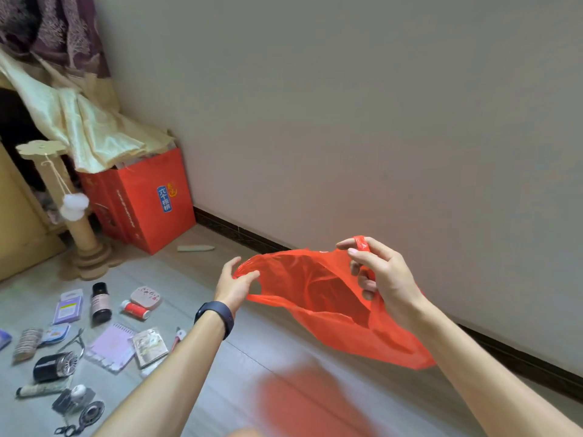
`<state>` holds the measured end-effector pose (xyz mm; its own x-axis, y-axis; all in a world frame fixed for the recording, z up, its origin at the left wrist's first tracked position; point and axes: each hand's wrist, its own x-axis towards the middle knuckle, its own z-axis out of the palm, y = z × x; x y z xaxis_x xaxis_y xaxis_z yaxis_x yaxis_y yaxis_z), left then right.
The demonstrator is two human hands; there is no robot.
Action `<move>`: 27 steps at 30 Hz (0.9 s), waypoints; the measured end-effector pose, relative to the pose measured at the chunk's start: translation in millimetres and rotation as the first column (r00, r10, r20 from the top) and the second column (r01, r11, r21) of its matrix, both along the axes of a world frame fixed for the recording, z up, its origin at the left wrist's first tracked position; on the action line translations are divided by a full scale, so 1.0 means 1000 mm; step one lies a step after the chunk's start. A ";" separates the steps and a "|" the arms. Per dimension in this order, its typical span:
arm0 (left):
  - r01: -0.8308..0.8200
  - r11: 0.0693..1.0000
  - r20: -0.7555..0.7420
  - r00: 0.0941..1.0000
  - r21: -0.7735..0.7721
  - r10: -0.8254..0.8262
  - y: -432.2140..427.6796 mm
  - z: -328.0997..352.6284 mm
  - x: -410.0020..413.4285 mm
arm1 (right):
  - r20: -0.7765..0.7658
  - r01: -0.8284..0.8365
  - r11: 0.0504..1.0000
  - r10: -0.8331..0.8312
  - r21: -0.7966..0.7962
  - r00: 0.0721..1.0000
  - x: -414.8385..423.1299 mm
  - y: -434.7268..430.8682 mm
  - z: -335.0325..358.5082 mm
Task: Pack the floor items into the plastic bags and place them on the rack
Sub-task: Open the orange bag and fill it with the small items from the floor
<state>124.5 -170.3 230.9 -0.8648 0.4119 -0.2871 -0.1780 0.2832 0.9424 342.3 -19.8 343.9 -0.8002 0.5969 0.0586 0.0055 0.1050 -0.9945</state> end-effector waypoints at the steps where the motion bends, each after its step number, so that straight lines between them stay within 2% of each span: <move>1: 0.036 0.999 0.021 0.999 0.009 -0.036 0.004 0.000 0.003 | 0.008 0.010 1.000 -0.010 0.003 1.000 0.008 0.003 -0.001; 5: 0.115 0.989 0.169 0.977 0.098 -0.130 0.018 0.003 0.016 | 0.064 0.052 0.998 -0.054 0.034 0.996 0.032 0.016 -0.012; 7: 0.102 0.983 0.201 0.971 0.152 -0.132 0.021 0.004 0.019 | 0.139 0.137 0.986 -0.150 0.098 0.979 0.042 0.025 -0.026; 8: 0.108 0.985 0.158 0.979 0.133 -0.129 0.020 0.004 0.018 | 0.191 0.199 0.965 -0.230 0.168 0.954 0.048 0.030 -0.035; 9: 0.142 0.989 0.042 0.989 0.044 -0.144 0.017 0.004 0.016 | 0.250 0.254 0.928 -0.324 0.273 0.913 0.054 0.037 -0.045; 10: 0.208 0.967 -0.132 0.965 -0.147 -0.228 0.011 0.003 0.012 | 0.308 0.288 0.872 -0.422 0.396 0.853 0.062 0.044 -0.056; 11: 0.260 0.857 -0.286 0.866 -0.446 -0.411 0.002 0.003 0.010 | 0.352 0.291 0.818 -0.497 0.496 0.793 0.070 0.050 -0.068; 12: 0.237 0.659 -0.329 0.717 -0.713 -0.614 -0.008 -0.003 0.011 | 0.387 0.279 0.786 -0.537 0.551 0.750 0.077 0.055 -0.082; 13: 0.173 0.483 -0.298 0.598 -0.858 -0.744 -0.016 -0.012 0.014 | 0.415 0.271 0.776 -0.557 0.569 0.720 0.083 0.059 -0.096; 14: 0.116 0.374 -0.259 0.535 -0.920 -0.804 -0.024 -0.023 0.019 | 0.446 0.271 0.774 -0.572 0.572 0.689 0.088 0.062 -0.110; 15: 0.078 0.319 -0.234 0.523 -0.944 -0.820 -0.030 -0.031 0.025 | 0.480 0.274 0.773 -0.586 0.572 0.652 0.089 0.063 -0.124; 18: -0.001 0.206 -0.173 0.545 -0.978 -0.820 -0.045 -0.045 0.035 | 0.558 0.278 0.759 -0.630 0.589 0.540 0.079 0.053 -0.156; 19: -0.015 0.164 -0.146 0.538 -0.986 -0.830 -0.049 -0.048 0.037 | 0.560 0.256 0.752 -0.634 0.608 0.534 0.074 0.047 -0.164; 20: -0.030 0.143 -0.137 0.534 -0.989 -0.834 -0.054 -0.050 0.038 | 0.551 0.225 0.751 -0.623 0.621 0.556 0.069 0.039 -0.171; 22: -0.084 0.180 -0.198 0.503 -0.980 -0.841 -0.059 -0.051 0.038 | 0.500 0.183 0.748 -0.583 0.638 0.640 0.061 0.025 -0.179; 25: -0.185 0.314 -0.364 0.475 -0.931 -0.801 -0.057 -0.030 0.025 | 0.426 0.192 0.770 -0.520 0.608 0.740 0.042 0.021 -0.172; 27: -0.246 0.445 -0.508 0.470 -0.861 -0.722 -0.054 -0.006 0.010 | 0.291 0.268 0.761 -0.511 0.591 0.809 0.024 0.026 -0.156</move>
<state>134.1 -224.1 224.5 -0.7508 0.6563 0.0753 0.6460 0.7532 -0.1237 366.8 5.8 187.4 -0.5175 0.8398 0.1641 0.5533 0.4747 -0.6845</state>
